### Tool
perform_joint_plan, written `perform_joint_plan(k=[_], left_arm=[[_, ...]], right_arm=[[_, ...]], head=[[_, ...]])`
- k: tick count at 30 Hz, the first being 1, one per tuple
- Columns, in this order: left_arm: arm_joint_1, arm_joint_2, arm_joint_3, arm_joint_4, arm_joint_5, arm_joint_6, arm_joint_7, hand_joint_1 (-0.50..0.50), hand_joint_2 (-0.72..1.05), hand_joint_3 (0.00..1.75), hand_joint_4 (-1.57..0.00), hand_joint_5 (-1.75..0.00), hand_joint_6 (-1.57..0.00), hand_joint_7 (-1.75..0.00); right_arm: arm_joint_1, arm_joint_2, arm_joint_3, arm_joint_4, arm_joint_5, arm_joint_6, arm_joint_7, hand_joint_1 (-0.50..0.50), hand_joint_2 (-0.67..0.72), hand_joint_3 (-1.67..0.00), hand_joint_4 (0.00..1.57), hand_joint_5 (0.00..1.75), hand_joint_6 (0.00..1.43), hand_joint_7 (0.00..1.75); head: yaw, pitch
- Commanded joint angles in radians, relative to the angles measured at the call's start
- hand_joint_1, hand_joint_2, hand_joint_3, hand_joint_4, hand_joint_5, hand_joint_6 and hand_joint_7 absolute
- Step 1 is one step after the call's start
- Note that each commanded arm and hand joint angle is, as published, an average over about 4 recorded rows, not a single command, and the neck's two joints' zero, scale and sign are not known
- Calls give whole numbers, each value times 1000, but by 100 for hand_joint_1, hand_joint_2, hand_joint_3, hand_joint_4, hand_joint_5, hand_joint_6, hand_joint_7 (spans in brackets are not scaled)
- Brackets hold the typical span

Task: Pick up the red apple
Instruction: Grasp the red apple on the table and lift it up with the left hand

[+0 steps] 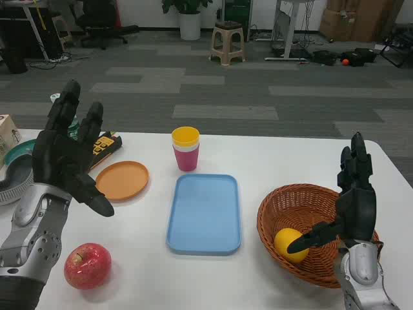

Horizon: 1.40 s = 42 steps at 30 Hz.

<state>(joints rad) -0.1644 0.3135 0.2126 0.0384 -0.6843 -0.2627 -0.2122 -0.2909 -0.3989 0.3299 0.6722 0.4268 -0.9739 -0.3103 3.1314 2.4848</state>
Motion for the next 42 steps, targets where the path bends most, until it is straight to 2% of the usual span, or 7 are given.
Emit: perform_joint_plan(k=[1,2,3,21,24,33,42], left_arm=[[-201,-67,-208,222,-132,-288,99,-50,-72,9,-7,0,0,0],[-201,-67,-208,222,-132,-288,99,-50,-72,9,-7,0,0,0],[-202,-67,-208,223,-132,-288,99,-50,-72,9,-7,0,0,0],[-212,-63,-205,240,-136,-288,99,-50,-72,9,-7,0,0,0],[-213,-63,-204,241,-136,-288,99,-50,-72,9,-7,0,0,0],[-211,-62,-209,239,-136,-290,99,-50,-72,9,-7,0,0,0],[-185,-68,-201,229,-112,-290,98,-50,-72,9,-7,0,0,0]], right_arm=[[-86,67,-61,-56,-28,-19,-10,-29,72,0,0,0,0,0],[-86,67,-61,-56,-28,-19,-10,-29,72,0,0,0,0,0],[-87,67,-61,-55,-28,-19,-10,-29,72,0,0,0,0,0],[-100,78,-59,-37,-28,-19,-10,-29,72,0,0,0,0,0],[-100,78,-58,-36,-28,-19,-10,-30,72,0,0,0,0,0],[-99,69,-61,-48,-28,-19,-10,-29,72,0,0,0,0,0],[-86,49,-69,-56,-26,-20,-10,-29,72,0,0,0,0,0]], head=[[-210,105],[-190,94],[-128,62],[-122,44],[-97,20],[307,-111],[428,-170]])
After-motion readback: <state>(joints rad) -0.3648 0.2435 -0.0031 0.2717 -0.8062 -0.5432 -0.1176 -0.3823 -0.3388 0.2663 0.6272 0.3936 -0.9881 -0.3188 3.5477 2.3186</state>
